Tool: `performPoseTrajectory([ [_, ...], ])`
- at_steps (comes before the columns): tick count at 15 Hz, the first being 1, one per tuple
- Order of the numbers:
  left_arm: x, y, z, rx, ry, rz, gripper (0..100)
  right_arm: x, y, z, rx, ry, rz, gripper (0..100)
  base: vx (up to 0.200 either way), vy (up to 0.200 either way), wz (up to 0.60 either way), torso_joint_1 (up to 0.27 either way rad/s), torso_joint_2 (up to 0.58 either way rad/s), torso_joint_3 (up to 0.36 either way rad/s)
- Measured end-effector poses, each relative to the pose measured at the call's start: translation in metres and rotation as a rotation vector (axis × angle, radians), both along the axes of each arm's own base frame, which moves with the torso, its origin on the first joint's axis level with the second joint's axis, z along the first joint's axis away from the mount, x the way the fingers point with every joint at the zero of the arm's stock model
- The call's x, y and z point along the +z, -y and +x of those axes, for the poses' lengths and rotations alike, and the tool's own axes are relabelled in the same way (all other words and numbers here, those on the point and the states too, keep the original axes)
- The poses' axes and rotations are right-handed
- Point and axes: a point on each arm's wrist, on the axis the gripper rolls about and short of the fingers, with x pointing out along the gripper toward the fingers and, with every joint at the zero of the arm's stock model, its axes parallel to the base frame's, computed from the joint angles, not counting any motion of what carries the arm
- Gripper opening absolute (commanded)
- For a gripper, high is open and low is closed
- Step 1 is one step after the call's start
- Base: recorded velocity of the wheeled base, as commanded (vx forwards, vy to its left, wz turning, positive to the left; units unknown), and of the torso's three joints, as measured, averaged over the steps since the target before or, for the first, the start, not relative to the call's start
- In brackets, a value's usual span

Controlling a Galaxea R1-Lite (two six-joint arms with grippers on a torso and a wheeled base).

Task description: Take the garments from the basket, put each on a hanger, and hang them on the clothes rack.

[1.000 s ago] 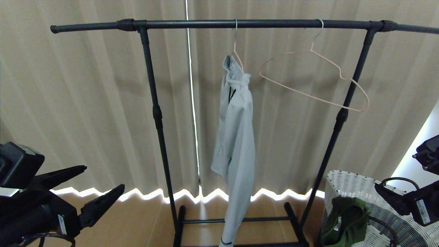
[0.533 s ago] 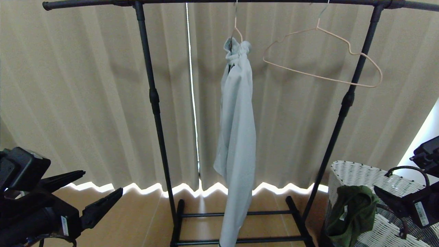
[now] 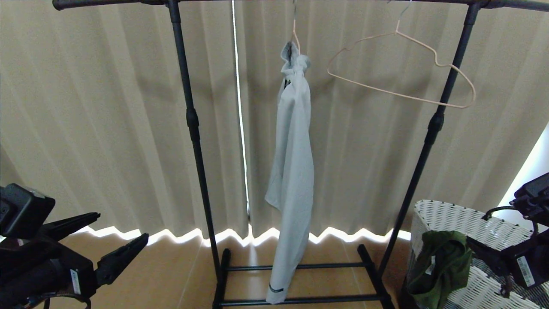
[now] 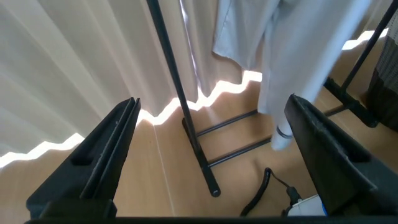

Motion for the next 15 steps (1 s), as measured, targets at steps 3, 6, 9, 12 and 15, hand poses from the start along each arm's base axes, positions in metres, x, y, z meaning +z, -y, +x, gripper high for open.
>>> performPoseTrajectory([
  [3,0.0009,-0.0002,-0.001,0.0,0.007,0.0,100,-0.0009,0.0001,-0.0003,0.0,-0.003,-0.002,100,0.0,-0.133,0.0,0.0,0.0,0.0],
  [6,0.0013,-0.0005,-0.002,0.001,0.009,-0.002,100,-0.0009,0.0001,-0.0004,0.0,-0.002,-0.002,100,0.0,-0.2,0.0,0.002,0.0,0.004],
  [9,0.0017,-0.0006,-0.0031,0.0,0.015,-0.003,100,-0.0011,0.0003,-0.0008,-0.001,-0.003,-0.003,100,0.0,-0.2,0.0,0.001,0.0,0.004],
  [12,0.0016,-0.0007,-0.0036,0.0,0.016,-0.004,100,-0.0022,0.0004,-0.0012,-0.001,-0.006,-0.004,100,0.0,-0.2,0.0,-0.001,0.01,0.004],
  [15,0.0017,-0.0008,-0.0037,0.0,0.017,-0.003,100,-0.0027,0.0006,-0.0016,-0.003,-0.008,-0.006,100,0.0,-0.133,0.0,0.0,0.01,0.0],
])
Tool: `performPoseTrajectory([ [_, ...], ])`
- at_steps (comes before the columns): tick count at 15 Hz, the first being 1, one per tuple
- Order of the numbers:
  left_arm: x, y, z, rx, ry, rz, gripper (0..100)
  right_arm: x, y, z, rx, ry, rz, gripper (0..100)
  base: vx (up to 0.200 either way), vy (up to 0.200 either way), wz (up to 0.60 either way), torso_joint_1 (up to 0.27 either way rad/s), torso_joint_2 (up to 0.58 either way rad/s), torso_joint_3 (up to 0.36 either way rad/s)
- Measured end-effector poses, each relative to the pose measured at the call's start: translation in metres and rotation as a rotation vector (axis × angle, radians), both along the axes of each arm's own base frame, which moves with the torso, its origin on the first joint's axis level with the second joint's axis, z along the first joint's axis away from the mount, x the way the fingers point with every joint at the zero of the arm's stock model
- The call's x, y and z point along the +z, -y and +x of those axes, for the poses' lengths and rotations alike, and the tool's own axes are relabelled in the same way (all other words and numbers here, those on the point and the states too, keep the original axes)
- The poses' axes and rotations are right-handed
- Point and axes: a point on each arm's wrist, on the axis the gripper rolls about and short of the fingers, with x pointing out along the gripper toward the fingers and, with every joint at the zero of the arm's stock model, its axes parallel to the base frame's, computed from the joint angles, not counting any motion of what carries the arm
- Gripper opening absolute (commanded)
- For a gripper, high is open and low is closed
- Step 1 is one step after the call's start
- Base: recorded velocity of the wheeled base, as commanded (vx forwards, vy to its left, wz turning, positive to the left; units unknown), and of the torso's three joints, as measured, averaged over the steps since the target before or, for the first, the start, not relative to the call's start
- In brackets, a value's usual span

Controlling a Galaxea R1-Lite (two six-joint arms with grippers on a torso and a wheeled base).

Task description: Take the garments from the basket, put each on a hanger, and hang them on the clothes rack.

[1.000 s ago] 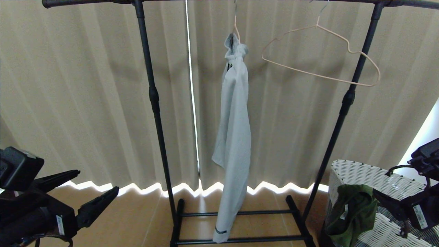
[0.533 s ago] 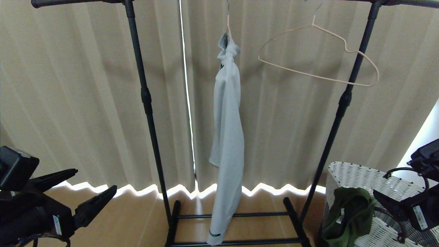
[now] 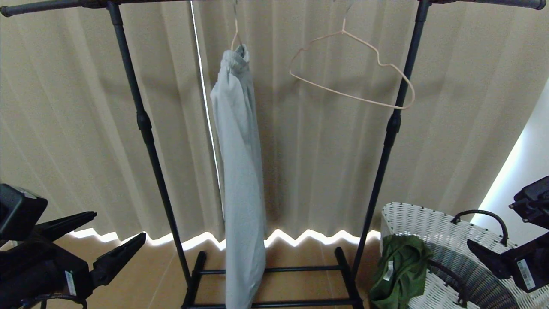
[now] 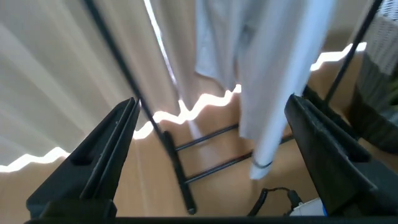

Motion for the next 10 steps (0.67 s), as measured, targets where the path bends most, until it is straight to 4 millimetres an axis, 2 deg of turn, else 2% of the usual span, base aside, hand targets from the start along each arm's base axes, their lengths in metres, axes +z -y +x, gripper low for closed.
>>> performPoseTrajectory([
  [7,0.0037,-0.0001,-0.0005,0.004,0.016,-0.01,100,-0.0038,0.0007,-0.0017,-0.003,-0.014,-0.006,100,0.0,0.0,0.0,0.0,0.0,0.0],
  [10,0.0047,-0.0002,-0.0006,0.005,0.02,-0.01,100,-0.007,0.0009,-0.0028,-0.001,-0.025,-0.01,100,0.2,0.0,0.0,0.004,0.0,0.005],
])
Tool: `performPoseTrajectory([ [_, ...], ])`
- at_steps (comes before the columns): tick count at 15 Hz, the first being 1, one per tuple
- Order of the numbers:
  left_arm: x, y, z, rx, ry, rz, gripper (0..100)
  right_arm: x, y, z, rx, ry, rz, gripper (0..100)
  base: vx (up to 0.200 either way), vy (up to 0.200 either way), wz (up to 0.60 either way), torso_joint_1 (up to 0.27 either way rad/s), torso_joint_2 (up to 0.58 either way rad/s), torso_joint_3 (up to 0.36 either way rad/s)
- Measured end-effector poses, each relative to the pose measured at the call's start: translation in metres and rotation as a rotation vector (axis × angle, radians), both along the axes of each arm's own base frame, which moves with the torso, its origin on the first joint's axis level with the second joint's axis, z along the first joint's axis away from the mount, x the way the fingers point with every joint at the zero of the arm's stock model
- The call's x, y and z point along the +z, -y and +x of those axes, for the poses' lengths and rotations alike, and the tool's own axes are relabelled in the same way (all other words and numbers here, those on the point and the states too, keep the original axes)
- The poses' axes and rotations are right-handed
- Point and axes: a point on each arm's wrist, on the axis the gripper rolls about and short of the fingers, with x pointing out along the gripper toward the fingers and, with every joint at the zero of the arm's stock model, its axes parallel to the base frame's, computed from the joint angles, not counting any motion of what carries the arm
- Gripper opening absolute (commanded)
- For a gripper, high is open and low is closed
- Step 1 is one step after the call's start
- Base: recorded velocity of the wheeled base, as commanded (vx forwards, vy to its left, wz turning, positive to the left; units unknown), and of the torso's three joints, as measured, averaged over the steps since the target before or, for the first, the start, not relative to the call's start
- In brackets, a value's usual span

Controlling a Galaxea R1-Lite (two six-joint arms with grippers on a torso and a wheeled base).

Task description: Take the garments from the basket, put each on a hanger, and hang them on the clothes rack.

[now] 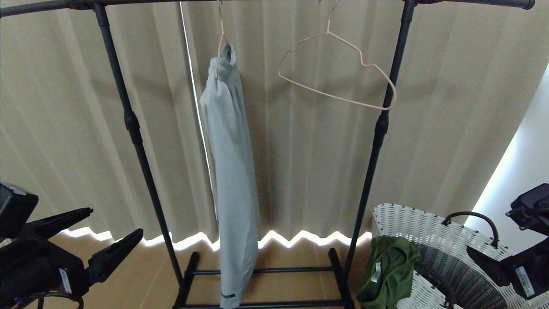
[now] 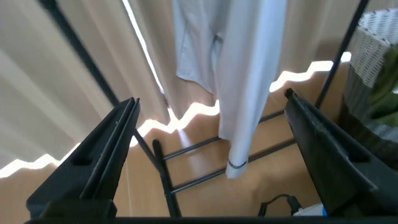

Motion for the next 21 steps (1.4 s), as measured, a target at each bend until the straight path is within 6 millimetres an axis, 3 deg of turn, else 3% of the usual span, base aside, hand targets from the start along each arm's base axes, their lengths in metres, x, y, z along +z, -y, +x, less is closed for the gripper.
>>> performPoseTrajectory([
  [3,0.0,0.0,0.0,0.0,0.001,0.001,100,-0.007,0.001,-0.002,0.002,-0.027,-0.009,100,0.2,0.0,0.0,0.006,0.01,0.002],
  [10,0.0,0.0,0.0,-0.002,0.002,0.005,100,-0.034,0.003,-0.008,0.011,-0.132,-0.048,100,0.0,0.0,0.0,0.0,0.0,0.0],
  [21,0.005,0.0,-0.003,-0.008,0.029,-0.006,100,-0.066,0.008,0.015,0.083,-0.308,-0.032,100,0.0,0.0,0.0,0.0,0.0,0.0],
])
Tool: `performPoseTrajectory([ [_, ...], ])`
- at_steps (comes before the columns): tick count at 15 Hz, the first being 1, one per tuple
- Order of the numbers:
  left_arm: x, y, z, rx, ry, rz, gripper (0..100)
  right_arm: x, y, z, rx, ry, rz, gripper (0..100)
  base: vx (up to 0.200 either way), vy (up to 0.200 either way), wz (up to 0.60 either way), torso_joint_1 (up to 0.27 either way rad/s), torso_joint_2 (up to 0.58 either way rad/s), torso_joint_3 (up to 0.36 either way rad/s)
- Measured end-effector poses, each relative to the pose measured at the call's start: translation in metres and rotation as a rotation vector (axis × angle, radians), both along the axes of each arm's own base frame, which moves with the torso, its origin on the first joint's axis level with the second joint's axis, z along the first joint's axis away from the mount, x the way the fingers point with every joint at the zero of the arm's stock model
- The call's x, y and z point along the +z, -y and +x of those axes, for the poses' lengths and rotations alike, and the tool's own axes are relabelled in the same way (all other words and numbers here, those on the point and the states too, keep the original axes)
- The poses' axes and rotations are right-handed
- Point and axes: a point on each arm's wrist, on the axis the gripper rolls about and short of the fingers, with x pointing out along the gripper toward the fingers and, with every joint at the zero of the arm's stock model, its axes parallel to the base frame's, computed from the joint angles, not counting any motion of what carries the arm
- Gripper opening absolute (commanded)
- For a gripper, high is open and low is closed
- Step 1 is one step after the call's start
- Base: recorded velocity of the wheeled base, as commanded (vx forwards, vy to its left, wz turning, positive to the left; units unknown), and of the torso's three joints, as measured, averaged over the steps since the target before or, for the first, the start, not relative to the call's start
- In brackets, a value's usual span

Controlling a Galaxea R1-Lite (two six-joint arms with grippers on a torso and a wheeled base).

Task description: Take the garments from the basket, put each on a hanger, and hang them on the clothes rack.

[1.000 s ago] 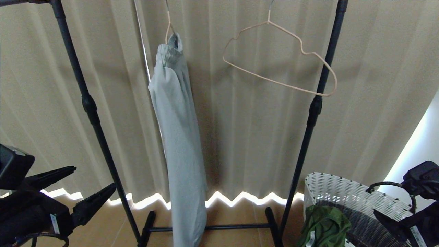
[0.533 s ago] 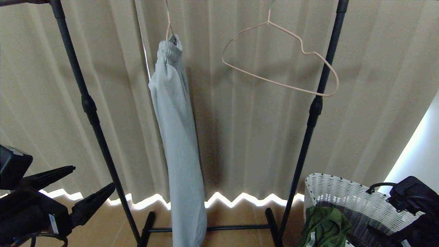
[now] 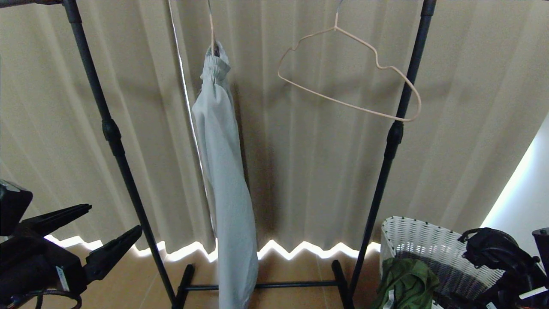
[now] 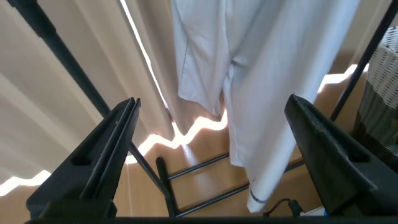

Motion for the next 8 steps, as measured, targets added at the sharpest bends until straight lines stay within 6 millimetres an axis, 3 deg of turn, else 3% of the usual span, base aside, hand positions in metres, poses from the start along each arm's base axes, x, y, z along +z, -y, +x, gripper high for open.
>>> performPoseTrajectory([
  [3,0.0,0.0,0.0,-0.006,0.001,0.0,100,-0.011,-0.002,0.008,0.047,-0.034,-0.015,100,0.0,0.0,0.0,0.0,0.0,0.0],
  [8,0.001,0.001,-0.001,-0.008,0.005,-0.001,100,-0.038,-0.011,0.041,0.095,-0.054,-0.028,100,0.0,0.0,0.0,0.0,0.0,0.0],
])
